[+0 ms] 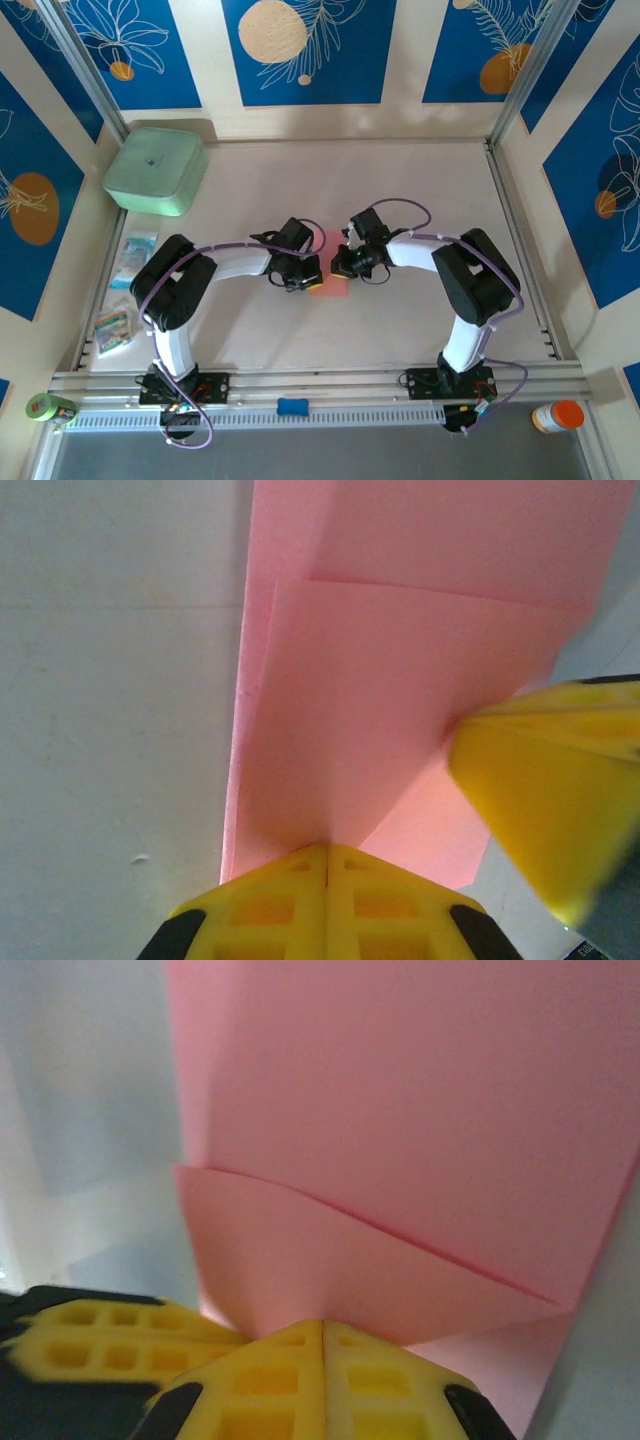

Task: Fold a paper plane with a square sheet of paper (pick it up from the middle)

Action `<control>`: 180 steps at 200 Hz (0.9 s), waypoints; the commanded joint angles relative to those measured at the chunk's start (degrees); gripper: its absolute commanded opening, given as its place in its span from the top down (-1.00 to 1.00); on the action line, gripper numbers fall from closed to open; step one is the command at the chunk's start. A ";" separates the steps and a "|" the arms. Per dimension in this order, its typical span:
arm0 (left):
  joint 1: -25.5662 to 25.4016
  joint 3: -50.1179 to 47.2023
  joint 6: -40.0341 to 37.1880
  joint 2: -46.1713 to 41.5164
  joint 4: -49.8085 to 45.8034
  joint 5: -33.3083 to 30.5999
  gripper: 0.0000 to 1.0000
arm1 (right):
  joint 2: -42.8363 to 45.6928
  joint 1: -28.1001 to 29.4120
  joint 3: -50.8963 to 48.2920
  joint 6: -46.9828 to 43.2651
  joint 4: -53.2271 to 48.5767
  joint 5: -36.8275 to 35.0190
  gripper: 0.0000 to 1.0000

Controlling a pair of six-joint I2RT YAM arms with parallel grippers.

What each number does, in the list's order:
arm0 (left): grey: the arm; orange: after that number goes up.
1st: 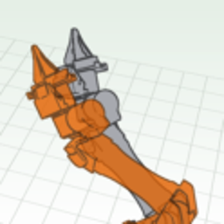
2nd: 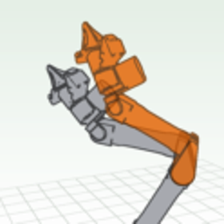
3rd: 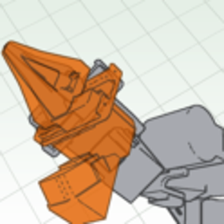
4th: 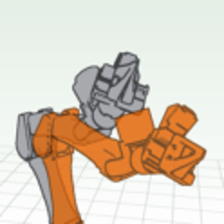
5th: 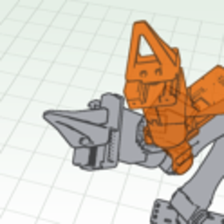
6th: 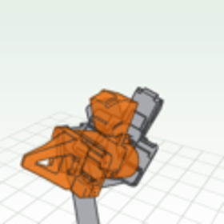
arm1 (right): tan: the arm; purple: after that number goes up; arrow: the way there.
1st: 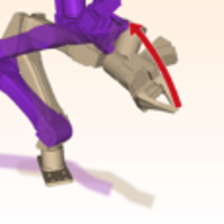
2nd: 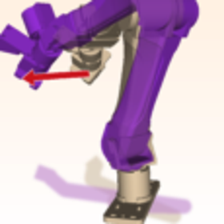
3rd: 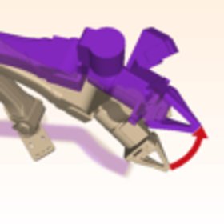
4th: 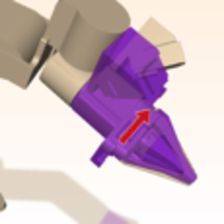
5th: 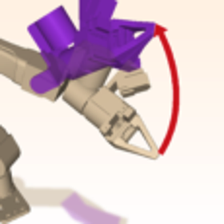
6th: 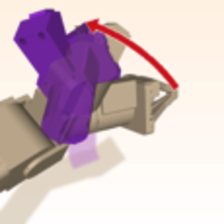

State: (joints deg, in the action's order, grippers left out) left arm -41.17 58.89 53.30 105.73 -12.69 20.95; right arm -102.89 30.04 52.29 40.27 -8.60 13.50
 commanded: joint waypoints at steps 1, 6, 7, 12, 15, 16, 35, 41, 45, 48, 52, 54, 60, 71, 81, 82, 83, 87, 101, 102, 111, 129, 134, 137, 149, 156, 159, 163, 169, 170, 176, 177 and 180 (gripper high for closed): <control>-0.42 0.91 -2.60 0.93 -3.29 0.99 1.00 | -2.05 -0.14 2.34 1.12 -1.78 0.40 1.00; -0.50 1.05 -3.18 0.67 -3.04 1.38 1.00 | -2.34 -0.20 2.48 1.07 -2.12 0.16 1.00; -0.45 1.18 -3.28 0.64 -2.95 1.47 1.00 | -2.37 -0.23 2.52 1.10 -2.17 0.14 1.00; -0.54 1.38 -3.88 0.37 -2.64 1.84 1.00 | -2.60 -0.32 2.65 1.04 -2.51 0.04 1.00; -0.56 1.46 -4.16 0.19 -2.24 2.08 1.00 | -2.75 -0.39 2.75 1.04 -2.64 0.02 1.00; -0.53 1.56 -4.21 0.14 -2.20 2.12 1.00 | -2.79 -0.41 2.74 1.04 -2.73 0.03 1.00; -0.57 2.38 -6.03 -0.95 -0.12 2.78 0.94 | -3.10 -0.68 2.49 0.74 -3.34 0.02 1.00; -0.52 2.69 -6.39 -1.05 0.46 3.05 0.92 | -3.12 -0.73 2.40 0.62 -3.48 0.04 1.00; -0.48 2.89 -6.62 -0.97 0.66 3.05 0.92 | -3.18 -0.78 2.38 0.53 -3.57 0.02 1.00; -0.55 3.05 -6.83 -0.89 0.79 3.12 0.91 | -3.11 -0.78 2.38 0.46 -3.61 0.04 1.00; -0.51 3.30 -6.92 -0.68 0.99 3.09 0.91 | -3.18 -0.77 2.29 0.35 -3.74 0.03 1.00; -0.52 3.39 -6.92 -0.57 1.11 3.06 0.90 | -3.12 -0.75 2.35 0.34 -3.78 0.04 1.00; -0.47 3.80 -6.90 -0.10 1.13 3.04 0.90 | -3.15 -0.78 2.36 0.25 -3.96 -0.05 1.00; -0.47 4.43 -7.03 1.11 0.97 3.08 0.91 | -3.11 -0.77 2.38 0.29 -4.21 -0.14 1.00; -0.48 4.64 -6.90 2.13 0.82 3.26 0.91 | -3.21 -0.87 2.38 0.25 -4.40 -0.09 1.00; -0.49 4.65 -6.85 2.25 0.78 3.28 0.91 | -3.20 -0.87 2.42 0.25 -4.45 -0.12 1.00; -0.49 4.65 -6.83 2.31 0.76 3.25 0.91 | -3.20 -0.86 2.44 0.29 -4.47 -0.08 1.00; -0.49 4.56 -6.87 2.59 0.65 3.27 0.91 | -3.28 -0.85 2.46 0.25 -4.57 -0.12 1.00; -0.53 3.92 -6.83 2.99 0.17 3.01 0.93 | -3.52 -0.98 2.63 0.25 -4.99 -0.21 1.00; -0.47 3.89 -6.90 2.99 0.06 2.98 0.93 | -3.53 -0.97 2.63 0.25 -4.96 -0.22 1.00; -0.50 3.33 -7.19 2.99 -0.42 2.93 0.93 | -3.63 -1.06 2.63 0.38 -5.02 -0.31 1.00; -0.57 1.44 -7.29 2.51 -0.75 3.55 0.95 | -4.17 -1.30 2.88 0.76 -5.26 -0.24 1.00; -0.55 0.79 -7.46 2.26 -0.89 3.73 0.95 | -4.29 -1.38 3.01 0.94 -5.44 -0.31 1.00; -0.50 0.50 -7.62 2.09 -1.19 3.78 0.95 | -4.39 -1.39 3.04 1.02 -5.46 -0.31 1.00; -0.58 -0.85 -8.47 1.40 -2.55 3.79 0.95 | -4.85 -1.54 3.32 1.35 -5.71 -0.38 1.00; -0.58 -1.58 -9.15 0.76 -3.78 3.63 0.95 | -5.07 -1.61 3.42 1.47 -5.81 -0.48 1.00; -0.54 -1.80 -9.50 0.55 -4.19 3.57 0.96 | -5.16 -1.63 3.52 1.55 -5.81 -0.49 1.00; -0.55 -2.28 -9.96 0.03 -4.99 3.49 0.95 | -5.28 -1.65 3.53 1.61 -5.89 -0.48 1.00; -0.51 -2.82 -10.71 -0.65 -6.02 3.45 0.95 | -5.43 -1.67 3.60 1.73 -6.05 -0.49 1.00; -0.55 -2.95 -10.87 -0.77 -6.20 3.42 0.95 | -5.45 -1.70 3.65 1.73 -6.06 -0.53 1.00; -0.49 -3.47 -11.65 -1.53 -7.42 3.31 0.95 | -5.56 -1.71 3.74 1.80 -6.08 -0.58 1.00; -0.49 -3.54 -11.82 -1.64 -7.69 3.31 0.96 | -5.56 -1.73 3.81 1.81 -6.08 -0.58 1.00; -0.56 -3.77 -12.25 -2.05 -8.33 3.23 0.95 | -5.64 -1.74 3.80 1.83 -6.08 -0.58 1.00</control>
State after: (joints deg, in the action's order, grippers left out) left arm -41.15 58.72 45.36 106.41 -11.44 23.53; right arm -105.89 28.91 55.88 41.17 -11.16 15.62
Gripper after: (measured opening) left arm 0.054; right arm 0.042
